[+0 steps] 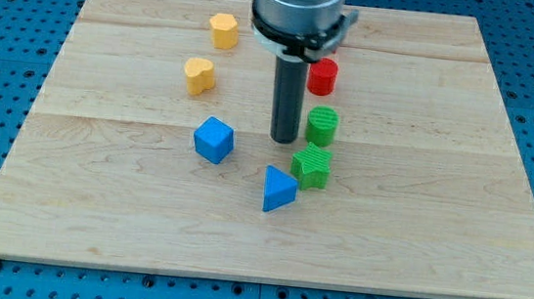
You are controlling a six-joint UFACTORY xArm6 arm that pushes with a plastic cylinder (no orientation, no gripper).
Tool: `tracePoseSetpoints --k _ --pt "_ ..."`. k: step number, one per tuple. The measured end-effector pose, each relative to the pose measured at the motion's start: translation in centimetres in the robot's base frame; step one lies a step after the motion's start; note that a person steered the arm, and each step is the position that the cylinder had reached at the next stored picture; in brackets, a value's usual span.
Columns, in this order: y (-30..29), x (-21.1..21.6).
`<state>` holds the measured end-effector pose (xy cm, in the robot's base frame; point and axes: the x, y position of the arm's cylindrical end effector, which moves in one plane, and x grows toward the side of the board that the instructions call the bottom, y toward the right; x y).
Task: Push the blue cube towards center left
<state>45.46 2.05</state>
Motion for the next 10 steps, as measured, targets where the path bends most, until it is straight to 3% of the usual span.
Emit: tracePoseSetpoints --k 2,3,6,8,9,10 --pt "-5.2 1.0" --pt "-3.7 5.4" --pt "-7.0 0.5" --pt "-7.0 3.4" --pt "-10.7 -0.7" --pt "-10.5 -1.1"
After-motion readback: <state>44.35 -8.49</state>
